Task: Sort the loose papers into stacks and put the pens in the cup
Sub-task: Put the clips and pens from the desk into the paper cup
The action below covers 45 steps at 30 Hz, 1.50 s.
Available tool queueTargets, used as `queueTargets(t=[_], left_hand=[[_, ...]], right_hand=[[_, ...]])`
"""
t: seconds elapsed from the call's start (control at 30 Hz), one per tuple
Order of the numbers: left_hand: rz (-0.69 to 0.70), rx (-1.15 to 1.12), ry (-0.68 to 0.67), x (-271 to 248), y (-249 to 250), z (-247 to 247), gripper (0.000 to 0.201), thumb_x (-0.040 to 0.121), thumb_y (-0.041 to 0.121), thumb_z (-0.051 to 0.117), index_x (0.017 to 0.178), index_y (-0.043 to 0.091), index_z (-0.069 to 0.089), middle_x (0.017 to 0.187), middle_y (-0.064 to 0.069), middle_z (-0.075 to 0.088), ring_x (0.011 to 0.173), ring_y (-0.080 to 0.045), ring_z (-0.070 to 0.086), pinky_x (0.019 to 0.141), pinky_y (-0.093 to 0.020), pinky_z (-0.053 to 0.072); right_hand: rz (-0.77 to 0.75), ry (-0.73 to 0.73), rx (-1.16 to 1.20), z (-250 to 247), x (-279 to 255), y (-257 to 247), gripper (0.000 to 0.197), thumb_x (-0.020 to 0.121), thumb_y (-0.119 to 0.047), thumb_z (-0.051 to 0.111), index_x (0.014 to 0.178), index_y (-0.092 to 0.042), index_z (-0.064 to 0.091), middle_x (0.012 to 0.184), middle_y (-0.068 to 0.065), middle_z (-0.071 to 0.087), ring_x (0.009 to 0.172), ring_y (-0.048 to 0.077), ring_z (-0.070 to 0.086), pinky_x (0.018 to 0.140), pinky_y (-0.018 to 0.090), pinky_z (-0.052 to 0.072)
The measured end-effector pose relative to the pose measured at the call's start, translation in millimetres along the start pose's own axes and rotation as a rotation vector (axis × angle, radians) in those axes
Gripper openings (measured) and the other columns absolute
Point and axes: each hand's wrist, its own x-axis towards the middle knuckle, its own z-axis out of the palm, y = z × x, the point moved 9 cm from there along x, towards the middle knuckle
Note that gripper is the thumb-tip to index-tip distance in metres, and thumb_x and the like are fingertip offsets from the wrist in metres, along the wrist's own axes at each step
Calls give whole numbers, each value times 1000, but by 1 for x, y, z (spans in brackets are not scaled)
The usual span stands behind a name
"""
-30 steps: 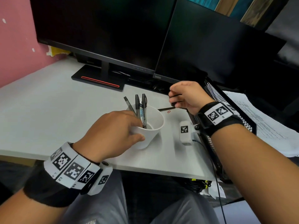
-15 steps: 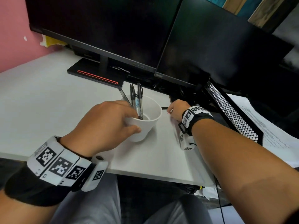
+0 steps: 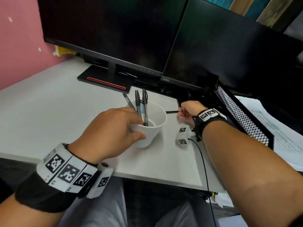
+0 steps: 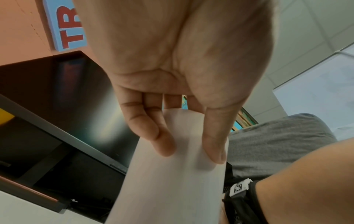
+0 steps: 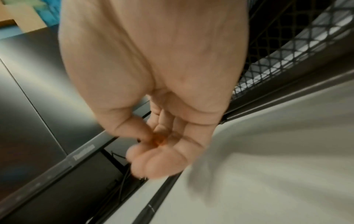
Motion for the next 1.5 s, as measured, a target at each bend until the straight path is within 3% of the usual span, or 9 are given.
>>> queueTargets(t=[0.1,0.23,0.43,0.53,0.73,0.9,1.07,1.2,1.5], left_hand=[[4,22,-24,-4,-1,1,16,84,46,79,97,38,77,81,32,50,68,6,52,61,-11,28],[28,78,-77,-7,0,1,19,84,49,78,100,39,77,84,34,49,67,10,50,62,-10,29],[30,101,-102,-7,1,-6,16,83,49,79,96,41,76,86,32,53,67,11,51,63,-10,32],[25,98,-95,-5,4,-5,17,83,50,80,98,43,77,86,35,53,69,11,52,65,-10,33],[50,76,-98,3,24,6,14,82,48,81,93,40,76,80,38,49,71,11,52,65,-9,30],[128,52,-121,8,61,23,17,83,49,80,97,41,77,83,36,51,73,4,53,66,-17,37],[175,17,-133,7,90,37,24,83,52,78,104,40,76,94,24,61,76,2,56,73,-25,48],[182,37,-141,6,99,43,22,84,51,77,101,38,76,96,20,63,78,-1,58,74,-27,49],[158,33,-128,11,106,39,15,83,47,80,92,37,76,90,16,62,77,-5,60,75,-32,51]], right_hand=[[-140,-60,-445,16,1,-21,18,100,-15,50,82,-16,54,85,6,55,75,27,58,65,30,52],[-328,21,-1072,43,0,-33,31,98,-17,60,126,-6,68,123,12,70,113,33,68,96,36,58],[-294,32,-1354,42,1,-22,19,97,-26,67,89,-10,68,77,4,63,69,21,63,64,31,51],[-282,-77,-1081,32,-7,-25,20,95,-24,63,78,-13,64,80,6,64,71,24,63,61,30,49],[-290,-388,236,11,-104,-71,25,92,-17,34,71,-19,47,65,0,35,53,15,26,49,24,28],[-460,-547,379,4,-185,-89,22,92,-12,29,77,-16,45,69,3,37,58,19,33,56,32,38],[-555,-413,212,-9,-211,-62,24,90,1,39,93,-10,60,89,19,65,88,41,68,83,44,60],[-561,-332,273,-37,-216,-45,38,96,14,32,109,-9,59,100,18,74,99,32,76,78,31,61],[-564,-72,500,-95,-225,-13,25,105,-3,51,118,-14,70,123,6,77,116,21,74,98,41,59]])
